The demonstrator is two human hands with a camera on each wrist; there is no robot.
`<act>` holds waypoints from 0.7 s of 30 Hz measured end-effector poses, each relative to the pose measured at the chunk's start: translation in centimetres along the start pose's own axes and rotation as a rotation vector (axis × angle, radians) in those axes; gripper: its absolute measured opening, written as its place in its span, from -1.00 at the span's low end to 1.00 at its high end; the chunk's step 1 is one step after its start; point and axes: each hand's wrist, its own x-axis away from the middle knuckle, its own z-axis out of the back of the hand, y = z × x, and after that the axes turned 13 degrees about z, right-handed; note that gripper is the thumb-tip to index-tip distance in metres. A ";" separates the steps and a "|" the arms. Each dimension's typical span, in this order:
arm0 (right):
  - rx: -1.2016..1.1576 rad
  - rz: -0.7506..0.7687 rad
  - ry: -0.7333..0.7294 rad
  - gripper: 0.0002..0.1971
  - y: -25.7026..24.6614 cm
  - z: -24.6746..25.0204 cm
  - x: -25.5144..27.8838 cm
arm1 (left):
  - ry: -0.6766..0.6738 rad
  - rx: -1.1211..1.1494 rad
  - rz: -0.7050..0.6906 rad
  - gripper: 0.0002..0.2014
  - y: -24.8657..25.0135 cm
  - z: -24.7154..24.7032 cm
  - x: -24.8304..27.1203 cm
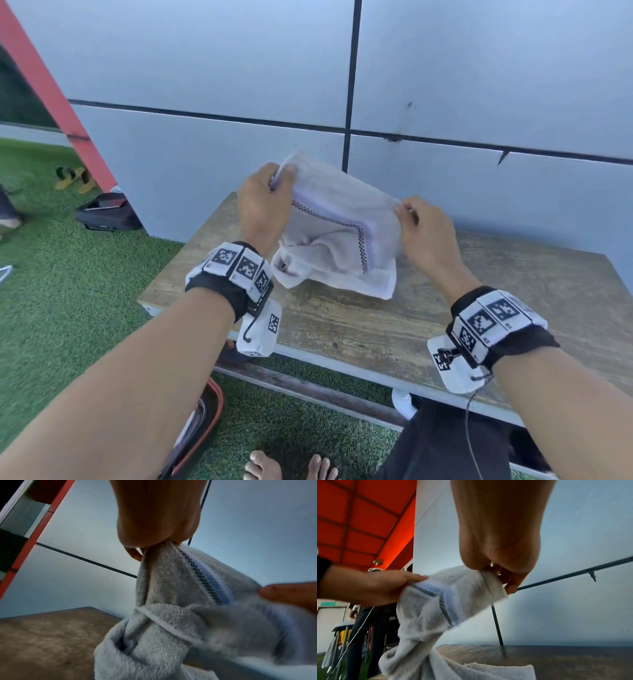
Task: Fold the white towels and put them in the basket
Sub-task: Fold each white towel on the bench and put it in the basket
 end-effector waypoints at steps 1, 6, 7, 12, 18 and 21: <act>-0.046 0.016 0.002 -0.72 -0.2 -0.1 0.1 | 0.003 -0.070 0.019 -0.69 -0.9 0.2 0.1; -0.282 0.232 -0.223 -0.82 -2.3 -1.4 1.5 | -0.338 -0.490 -0.257 -0.36 -3.9 -0.8 3.6; -0.305 0.268 -0.257 -0.81 -2.7 -1.6 1.6 | -0.477 -0.557 -0.330 -0.44 -3.9 -1.3 4.4; -0.348 0.252 -0.244 -0.80 -2.7 -1.5 1.6 | -0.798 -0.350 -0.052 -0.71 -4.9 -1.5 4.6; -0.135 0.093 -0.523 -0.57 -0.5 -1.1 2.8 | -0.424 -0.458 -0.165 -0.60 -5.9 -0.5 3.3; -0.034 -0.006 -0.596 -0.53 0.5 -1.8 3.3 | -0.352 -0.457 -0.145 -0.54 -6.4 0.0 2.9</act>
